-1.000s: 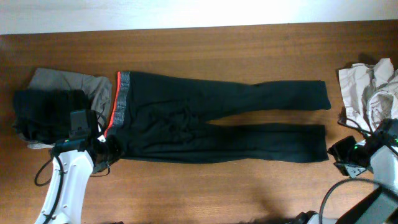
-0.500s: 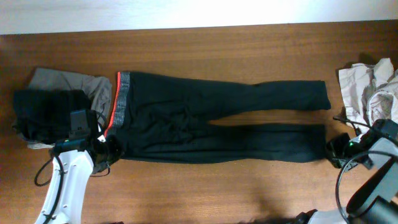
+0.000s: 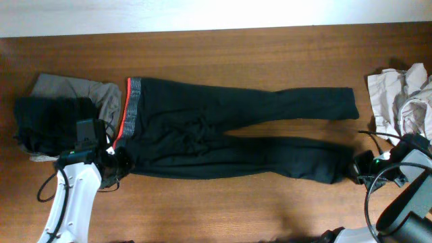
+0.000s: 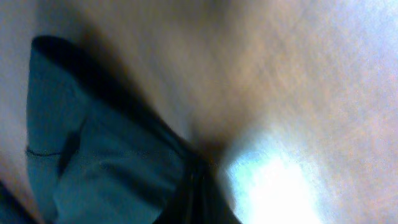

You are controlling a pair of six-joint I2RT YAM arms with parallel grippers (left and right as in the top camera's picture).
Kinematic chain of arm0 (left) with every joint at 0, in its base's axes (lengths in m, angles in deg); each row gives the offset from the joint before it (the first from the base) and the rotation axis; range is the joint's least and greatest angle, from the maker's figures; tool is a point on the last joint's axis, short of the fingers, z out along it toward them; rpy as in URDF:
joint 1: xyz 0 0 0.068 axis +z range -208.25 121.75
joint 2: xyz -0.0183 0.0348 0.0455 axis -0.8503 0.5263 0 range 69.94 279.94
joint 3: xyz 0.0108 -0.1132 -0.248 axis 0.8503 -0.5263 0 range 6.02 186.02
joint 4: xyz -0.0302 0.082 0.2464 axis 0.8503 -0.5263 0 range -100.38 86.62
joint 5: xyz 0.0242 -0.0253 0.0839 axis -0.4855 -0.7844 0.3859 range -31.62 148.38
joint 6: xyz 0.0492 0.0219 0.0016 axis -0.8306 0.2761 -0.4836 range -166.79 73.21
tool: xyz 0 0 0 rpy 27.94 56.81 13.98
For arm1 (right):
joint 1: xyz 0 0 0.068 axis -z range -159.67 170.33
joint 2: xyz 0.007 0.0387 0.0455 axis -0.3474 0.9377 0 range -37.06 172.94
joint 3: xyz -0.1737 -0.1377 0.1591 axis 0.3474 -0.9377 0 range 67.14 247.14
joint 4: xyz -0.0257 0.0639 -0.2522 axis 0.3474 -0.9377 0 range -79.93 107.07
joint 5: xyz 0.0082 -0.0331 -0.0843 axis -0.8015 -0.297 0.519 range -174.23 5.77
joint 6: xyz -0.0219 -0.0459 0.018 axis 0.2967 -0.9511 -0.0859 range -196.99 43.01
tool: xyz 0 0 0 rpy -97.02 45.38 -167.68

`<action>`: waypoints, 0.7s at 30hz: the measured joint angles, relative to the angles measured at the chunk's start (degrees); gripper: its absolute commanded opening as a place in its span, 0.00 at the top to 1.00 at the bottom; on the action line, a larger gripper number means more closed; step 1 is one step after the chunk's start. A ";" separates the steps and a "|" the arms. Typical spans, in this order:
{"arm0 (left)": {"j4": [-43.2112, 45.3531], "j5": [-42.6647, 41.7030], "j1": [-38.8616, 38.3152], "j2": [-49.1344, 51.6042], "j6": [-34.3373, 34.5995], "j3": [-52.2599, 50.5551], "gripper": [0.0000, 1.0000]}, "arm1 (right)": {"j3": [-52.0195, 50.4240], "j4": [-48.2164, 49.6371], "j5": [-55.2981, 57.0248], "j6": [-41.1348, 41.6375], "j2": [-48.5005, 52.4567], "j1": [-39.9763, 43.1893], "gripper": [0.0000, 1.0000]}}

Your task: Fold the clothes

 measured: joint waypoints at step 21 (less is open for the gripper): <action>-18.86 4.07 -0.02 -14.27 -2.60 16.11 0.91 | 23.47 -24.92 7.28 -0.85 -20.79 -0.04 0.96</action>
